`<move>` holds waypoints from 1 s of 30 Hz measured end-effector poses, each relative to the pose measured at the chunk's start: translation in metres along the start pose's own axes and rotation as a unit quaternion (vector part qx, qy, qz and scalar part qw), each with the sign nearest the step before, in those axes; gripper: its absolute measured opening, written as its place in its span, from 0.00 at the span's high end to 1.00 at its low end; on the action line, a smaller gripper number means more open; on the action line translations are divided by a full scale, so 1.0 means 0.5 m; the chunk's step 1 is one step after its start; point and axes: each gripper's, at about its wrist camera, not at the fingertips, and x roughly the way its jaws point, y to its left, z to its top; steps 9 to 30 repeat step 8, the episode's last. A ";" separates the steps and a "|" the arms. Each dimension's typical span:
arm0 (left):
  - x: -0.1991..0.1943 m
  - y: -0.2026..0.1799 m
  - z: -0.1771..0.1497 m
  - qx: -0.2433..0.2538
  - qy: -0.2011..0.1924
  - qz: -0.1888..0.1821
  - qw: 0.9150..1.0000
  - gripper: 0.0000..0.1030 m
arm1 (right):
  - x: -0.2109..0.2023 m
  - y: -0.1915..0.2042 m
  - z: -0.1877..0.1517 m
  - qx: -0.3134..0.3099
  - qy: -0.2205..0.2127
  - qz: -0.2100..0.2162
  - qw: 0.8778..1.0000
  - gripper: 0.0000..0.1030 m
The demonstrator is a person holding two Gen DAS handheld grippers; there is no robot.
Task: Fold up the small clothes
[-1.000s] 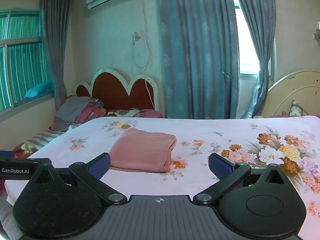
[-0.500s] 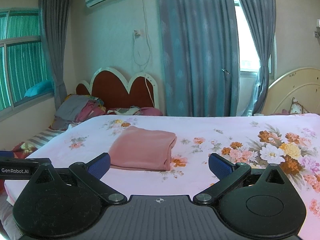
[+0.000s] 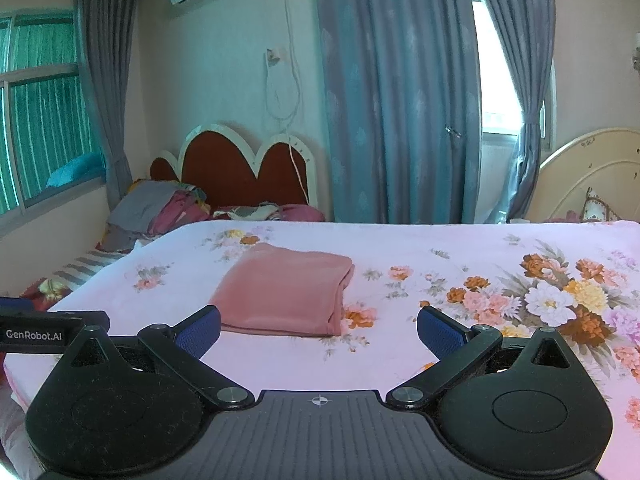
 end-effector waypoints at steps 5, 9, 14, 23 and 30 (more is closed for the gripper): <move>0.073 0.003 0.019 -0.001 0.005 -0.005 1.000 0.01 | 0.055 -0.017 -0.004 0.007 0.022 -0.015 1.000 0.00; 0.147 0.010 0.039 0.004 0.014 0.001 1.000 0.00 | 0.099 -0.039 -0.010 0.015 0.039 -0.030 0.999 0.00; 0.147 0.010 0.039 0.004 0.014 0.001 1.000 0.00 | 0.099 -0.039 -0.010 0.015 0.039 -0.030 0.999 0.00; 0.147 0.010 0.039 0.004 0.014 0.001 1.000 0.00 | 0.099 -0.039 -0.010 0.015 0.039 -0.030 0.999 0.00; 0.147 0.010 0.039 0.004 0.014 0.001 1.000 0.00 | 0.099 -0.039 -0.010 0.015 0.039 -0.030 0.999 0.00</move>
